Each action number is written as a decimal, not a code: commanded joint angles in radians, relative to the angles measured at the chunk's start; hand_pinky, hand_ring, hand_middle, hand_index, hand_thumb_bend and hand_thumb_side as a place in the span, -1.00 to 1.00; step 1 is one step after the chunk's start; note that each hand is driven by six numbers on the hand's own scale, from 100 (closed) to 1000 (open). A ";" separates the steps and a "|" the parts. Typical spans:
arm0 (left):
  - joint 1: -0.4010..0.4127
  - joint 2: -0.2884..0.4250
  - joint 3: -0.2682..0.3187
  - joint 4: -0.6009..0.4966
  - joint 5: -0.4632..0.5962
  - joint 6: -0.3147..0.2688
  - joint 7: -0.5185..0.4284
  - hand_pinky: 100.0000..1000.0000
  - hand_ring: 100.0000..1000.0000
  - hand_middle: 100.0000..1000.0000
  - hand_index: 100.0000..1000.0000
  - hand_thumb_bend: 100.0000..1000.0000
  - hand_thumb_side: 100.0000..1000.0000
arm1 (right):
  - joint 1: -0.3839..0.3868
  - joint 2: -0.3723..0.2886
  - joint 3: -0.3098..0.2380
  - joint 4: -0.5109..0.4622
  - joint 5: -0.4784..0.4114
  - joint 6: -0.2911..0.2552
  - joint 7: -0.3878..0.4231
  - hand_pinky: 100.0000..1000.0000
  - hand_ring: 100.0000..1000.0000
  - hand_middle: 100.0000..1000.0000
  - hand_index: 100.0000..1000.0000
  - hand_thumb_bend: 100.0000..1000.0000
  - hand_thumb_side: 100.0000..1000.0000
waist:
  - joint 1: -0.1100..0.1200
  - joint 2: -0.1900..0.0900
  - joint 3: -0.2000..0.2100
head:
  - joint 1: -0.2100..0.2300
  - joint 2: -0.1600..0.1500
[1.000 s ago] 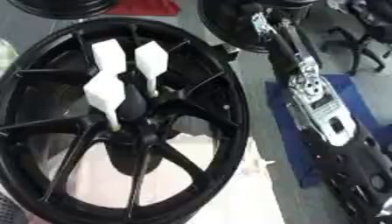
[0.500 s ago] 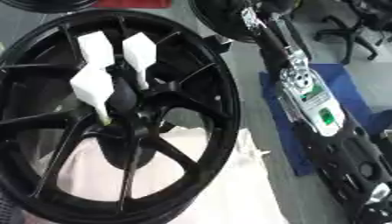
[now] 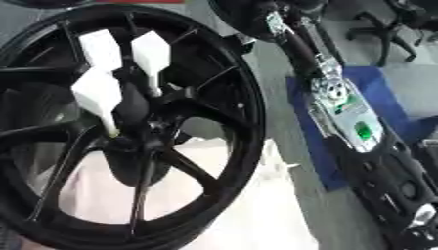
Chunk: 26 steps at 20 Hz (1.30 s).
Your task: Pull the pin out of the wheel hub.
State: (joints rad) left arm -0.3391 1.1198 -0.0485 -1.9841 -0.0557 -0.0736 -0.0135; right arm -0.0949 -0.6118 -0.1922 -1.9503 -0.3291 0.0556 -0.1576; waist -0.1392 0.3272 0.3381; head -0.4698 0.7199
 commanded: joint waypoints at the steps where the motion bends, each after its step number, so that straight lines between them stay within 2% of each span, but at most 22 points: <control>1: -0.041 0.098 -0.002 -0.016 -0.016 -0.022 -0.091 0.44 0.17 0.16 0.55 -0.31 0.41 | 0.004 -0.040 -0.018 -0.027 0.015 -0.001 -0.008 0.88 0.32 0.17 0.43 -1.00 0.14 | 0.009 -0.012 -0.003 | -0.005 -0.006; 5: -0.133 0.152 -0.034 -0.016 -0.011 -0.056 -0.227 0.45 0.20 0.22 0.56 -0.27 0.38 | 0.010 -0.043 -0.018 -0.030 0.021 0.000 -0.011 0.88 0.32 0.17 0.43 -1.00 0.15 | 0.010 -0.008 -0.007 | -0.006 -0.022; 7: -0.189 0.162 -0.058 -0.016 -0.006 -0.059 -0.300 0.44 0.13 0.26 0.57 -0.25 0.38 | 0.012 -0.044 -0.016 -0.028 0.022 0.002 -0.010 0.88 0.32 0.17 0.42 -1.00 0.16 | 0.012 -0.007 -0.009 | -0.007 -0.028; 10: -0.279 0.155 -0.099 -0.016 0.007 -0.048 -0.401 0.45 0.14 0.27 0.58 -0.24 0.39 | 0.011 -0.044 -0.015 -0.024 0.021 0.004 -0.010 0.88 0.32 0.17 0.42 -1.00 0.16 | 0.016 -0.008 -0.009 | -0.008 -0.032; 13: -0.351 0.134 -0.131 -0.016 0.013 -0.034 -0.496 0.46 0.16 0.30 0.59 -0.23 0.39 | 0.010 -0.045 -0.014 -0.023 0.019 0.004 -0.009 0.88 0.32 0.17 0.42 -1.00 0.16 | 0.018 -0.009 -0.008 | -0.004 -0.030; 16: -0.454 0.093 -0.197 -0.016 0.014 -0.015 -0.618 0.47 0.21 0.32 0.60 -0.21 0.39 | 0.005 -0.051 -0.009 -0.025 0.018 0.003 -0.004 0.88 0.32 0.17 0.42 -1.00 0.15 | 0.024 -0.010 -0.015 | 0.019 -0.030; 20: -0.582 0.028 -0.271 -0.016 0.015 0.031 -0.778 0.47 0.22 0.32 0.60 -0.20 0.39 | 0.004 -0.054 -0.006 -0.025 0.019 0.005 0.000 0.88 0.32 0.17 0.42 -1.00 0.16 | 0.030 -0.010 -0.019 | 0.028 -0.040; 26: -0.713 -0.063 -0.350 0.013 0.025 0.086 -0.885 0.47 0.23 0.32 0.60 -0.19 0.41 | 0.004 -0.052 -0.002 -0.019 0.018 0.008 0.003 0.88 0.31 0.17 0.42 -1.00 0.17 | 0.034 -0.010 -0.019 | 0.019 -0.050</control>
State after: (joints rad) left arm -1.0319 1.0570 -0.3924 -1.9764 -0.0363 0.0045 -0.8790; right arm -0.0870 -0.6292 -0.1892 -1.9599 -0.3126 0.0639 -0.1571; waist -0.1131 0.3344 0.3206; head -0.4453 0.6833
